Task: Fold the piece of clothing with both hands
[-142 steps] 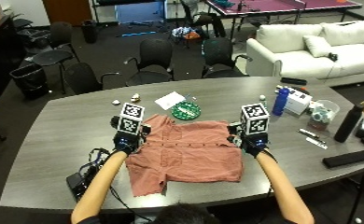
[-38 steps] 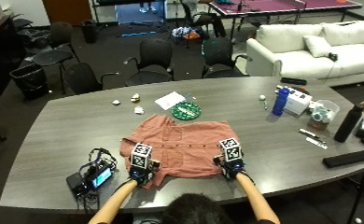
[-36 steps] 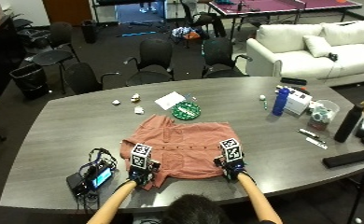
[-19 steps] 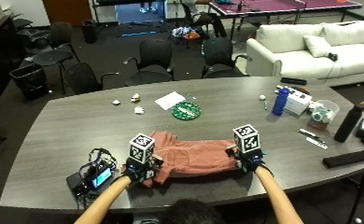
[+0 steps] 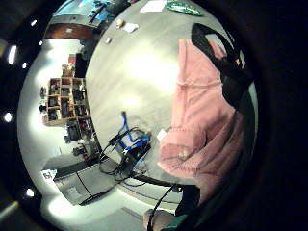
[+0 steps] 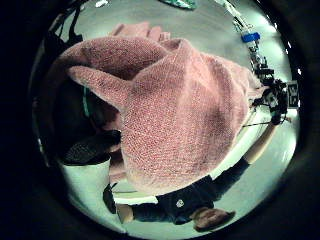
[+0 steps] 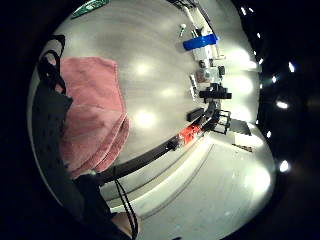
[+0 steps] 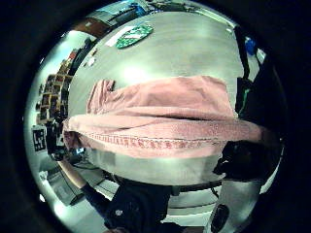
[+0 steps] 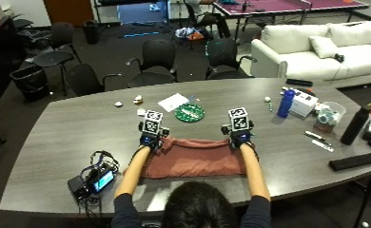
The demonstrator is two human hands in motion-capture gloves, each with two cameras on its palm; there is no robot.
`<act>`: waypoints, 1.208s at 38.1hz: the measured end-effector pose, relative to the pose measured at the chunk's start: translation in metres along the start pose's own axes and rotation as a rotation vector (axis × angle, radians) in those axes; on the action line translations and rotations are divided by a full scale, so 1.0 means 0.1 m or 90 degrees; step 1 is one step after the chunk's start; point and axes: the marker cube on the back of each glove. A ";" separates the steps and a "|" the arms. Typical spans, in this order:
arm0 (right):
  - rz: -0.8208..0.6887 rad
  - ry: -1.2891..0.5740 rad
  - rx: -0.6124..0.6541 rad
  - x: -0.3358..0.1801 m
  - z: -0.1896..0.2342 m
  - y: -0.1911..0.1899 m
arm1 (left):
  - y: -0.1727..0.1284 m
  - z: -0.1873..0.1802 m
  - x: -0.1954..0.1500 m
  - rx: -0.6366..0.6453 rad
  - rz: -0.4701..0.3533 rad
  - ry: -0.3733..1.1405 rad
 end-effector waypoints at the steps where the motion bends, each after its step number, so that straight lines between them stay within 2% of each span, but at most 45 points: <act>1: 0.015 -0.001 0.001 -0.01 0.06 -0.09 | -0.08 0.08 0.00 -0.016 -0.014 0.005; 5: 0.025 -0.037 0.021 -0.09 0.30 -0.35 | -0.38 0.39 -0.04 -0.041 -0.108 0.005; 8: 0.073 -0.056 0.088 -0.06 0.39 -0.47 | -0.51 0.46 -0.15 -0.010 -0.179 -0.019; 12: 0.122 -0.079 0.148 0.03 0.40 -0.49 | -0.49 0.38 -0.33 0.046 -0.222 -0.005; 16: 0.155 -0.098 0.152 0.17 0.35 -0.38 | -0.27 0.21 -0.42 0.080 -0.201 0.090; 20: 0.162 -0.136 0.074 0.25 0.39 -0.17 | 0.01 0.20 -0.37 0.078 -0.163 0.167; 24: 0.220 -0.142 0.011 0.40 0.62 -0.04 | 0.25 0.42 -0.21 0.071 -0.134 0.204; 27: 0.259 -0.145 -0.027 0.47 0.90 -0.03 | 0.33 0.71 -0.09 0.058 -0.109 0.183; 32: 0.332 -0.204 -0.089 0.43 1.34 -0.11 | 0.23 1.23 -0.03 0.037 -0.142 0.120; 35: 0.352 -0.232 -0.113 0.35 1.50 -0.16 | 0.14 1.49 -0.04 0.002 -0.158 0.140; 40: 0.389 -0.195 -0.098 0.25 1.54 -0.20 | 0.03 1.64 -0.05 -0.053 -0.159 0.202; 46: 0.404 -0.206 -0.070 0.23 1.54 -0.21 | 0.02 1.68 -0.06 -0.082 -0.172 0.195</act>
